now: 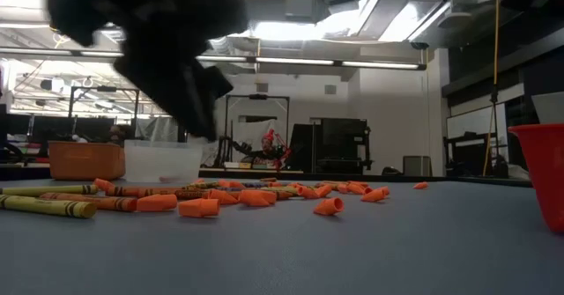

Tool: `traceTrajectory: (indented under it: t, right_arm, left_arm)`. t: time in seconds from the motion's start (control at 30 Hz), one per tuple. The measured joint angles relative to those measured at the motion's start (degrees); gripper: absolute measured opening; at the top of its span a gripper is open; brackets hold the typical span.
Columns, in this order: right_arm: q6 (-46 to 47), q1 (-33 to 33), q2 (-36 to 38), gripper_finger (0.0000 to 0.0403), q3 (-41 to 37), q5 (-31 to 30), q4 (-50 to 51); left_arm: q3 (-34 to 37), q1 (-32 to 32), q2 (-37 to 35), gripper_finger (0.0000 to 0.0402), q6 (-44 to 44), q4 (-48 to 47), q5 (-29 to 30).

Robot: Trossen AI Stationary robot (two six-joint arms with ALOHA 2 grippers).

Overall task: Sort crayons
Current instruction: Put the yellow crayon into the orange bin

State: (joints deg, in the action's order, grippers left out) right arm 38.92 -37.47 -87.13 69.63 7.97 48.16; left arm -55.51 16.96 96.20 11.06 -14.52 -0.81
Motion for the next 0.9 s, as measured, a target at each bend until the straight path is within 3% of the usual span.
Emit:
traceTrajectory:
  t: [0.3, 0.57, 0.9]
  right_arm:
    - [-0.1, 0.0, 0.0, 0.0137, 0.0, 0.0, 0.0]
    - [-0.2, 0.0, 0.0, 0.0137, 0.0, 0.0, -0.1]
    - [-0.2, 0.0, 0.0, 0.0137, 0.0, 0.0, -0.5]
  left_arm:
    - [0.0, 6.5, 0.0, 0.0132, 2.5, -5.1, -3.1]
    - [0.0, 12.6, 0.9, 0.0132, 3.9, -5.6, 2.7]
    - [0.0, 13.8, 5.1, 0.0132, 8.0, -5.6, 3.4]
